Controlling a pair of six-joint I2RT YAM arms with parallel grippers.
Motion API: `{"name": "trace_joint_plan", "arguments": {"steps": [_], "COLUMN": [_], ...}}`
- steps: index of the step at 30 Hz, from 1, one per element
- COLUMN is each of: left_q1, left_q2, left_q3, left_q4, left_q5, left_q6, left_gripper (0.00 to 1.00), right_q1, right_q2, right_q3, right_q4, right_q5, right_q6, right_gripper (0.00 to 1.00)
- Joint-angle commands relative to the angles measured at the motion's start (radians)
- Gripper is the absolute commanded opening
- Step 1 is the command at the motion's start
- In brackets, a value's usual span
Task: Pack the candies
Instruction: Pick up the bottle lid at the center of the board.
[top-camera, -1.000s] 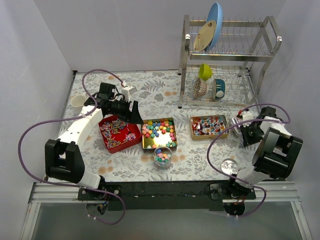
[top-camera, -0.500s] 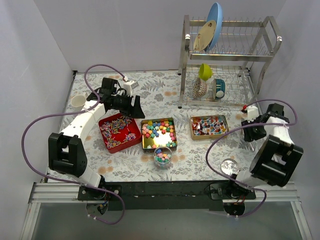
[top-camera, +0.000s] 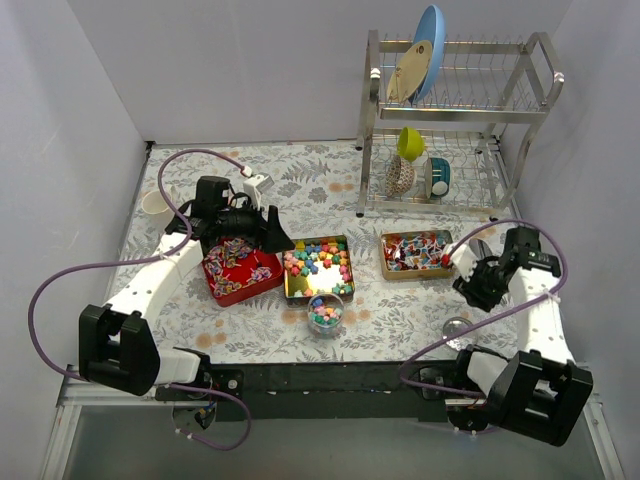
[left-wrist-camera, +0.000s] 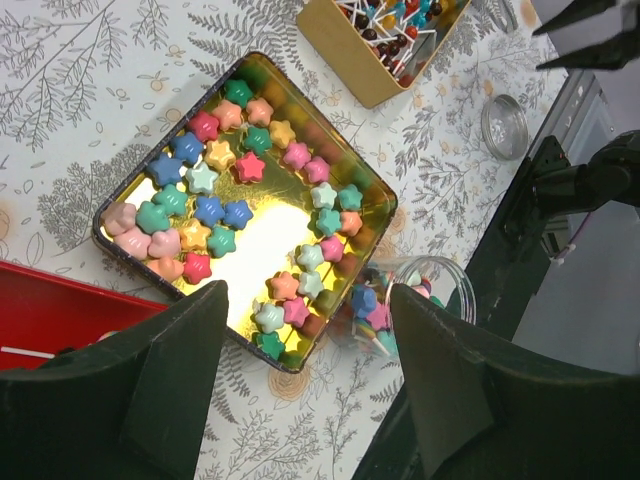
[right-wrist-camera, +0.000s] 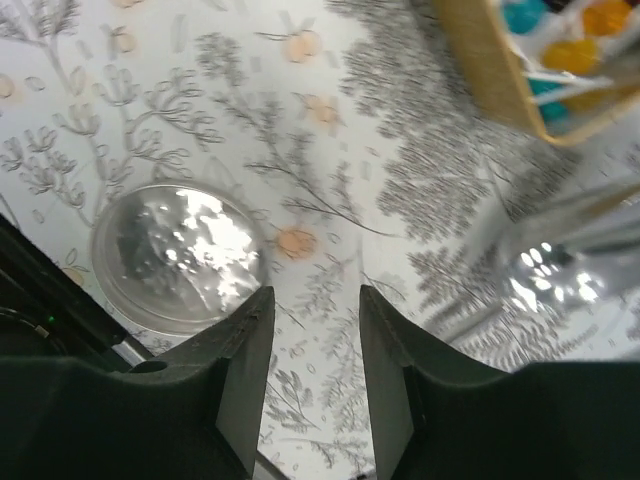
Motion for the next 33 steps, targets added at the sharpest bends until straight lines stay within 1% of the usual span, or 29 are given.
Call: {"name": "trace_joint_plan", "arguments": {"steps": [1,4,7,9,11,14,18,22,26,27,29,30,32,33], "left_q1": [-0.003,0.002,0.019,0.020,0.019,0.019,0.019,0.020,0.019,0.019,0.019,0.020,0.020,0.020], "left_q2": [-0.037,-0.045,-0.030,-0.013,0.004,0.026,0.035,0.045,0.047,0.047,0.047,0.049,0.049,0.049], "left_q3": [0.027,0.033,0.079,0.086,0.086,0.079,0.093,0.102,0.097,0.097,0.099,0.099,0.096,0.096], "left_q4": [0.018,-0.023,-0.084,-0.097,-0.077,-0.037,-0.028,-0.026,-0.010,-0.011,-0.014,-0.014,-0.013,-0.011], "left_q5": [0.006,-0.016,-0.029,-0.020,-0.023,0.015,0.001,-0.008,-0.011,-0.011,-0.011,-0.010,-0.006,-0.005], "left_q6": [0.020,0.078,0.113,0.150,0.135,0.104,0.095,0.103,0.092,0.092,0.095,0.095,0.095,0.092], "left_gripper": [0.65,0.66,0.66,0.66,0.66,0.66,0.66,0.66,0.66,0.66,0.65,0.66,0.66,0.66], "right_q1": [0.051,0.081,0.132,0.181,0.210,0.216,0.217,0.220,0.232,0.235,0.243,0.246,0.258,0.262], "right_q2": [-0.077,-0.103,-0.117,-0.112,-0.103,-0.052,-0.018,-0.018,0.017,0.025,0.047,0.054,0.072,0.080], "right_q3": [-0.145,-0.172,-0.166,-0.187,-0.208,-0.204,-0.214,-0.256,-0.274,-0.273,-0.264,-0.258,-0.247,-0.241], "right_q4": [0.026,0.017,0.014,0.034,0.070,0.058,0.024,0.090,0.146,0.150,0.158,0.159,0.167,0.167], "right_q5": [-0.048,-0.107,-0.144,-0.116,-0.075,-0.055,-0.009,0.016,0.031,0.031,0.027,0.023,0.020,0.019], "right_q6": [-0.156,-0.205,-0.202,-0.214,-0.214,-0.240,-0.285,-0.300,-0.292,-0.286,-0.272,-0.259,-0.245,-0.231], "right_gripper": [0.47,0.47,0.47,0.47,0.46,0.46,0.45,0.45,0.45,0.41,0.38,0.34,0.30,0.25]}}
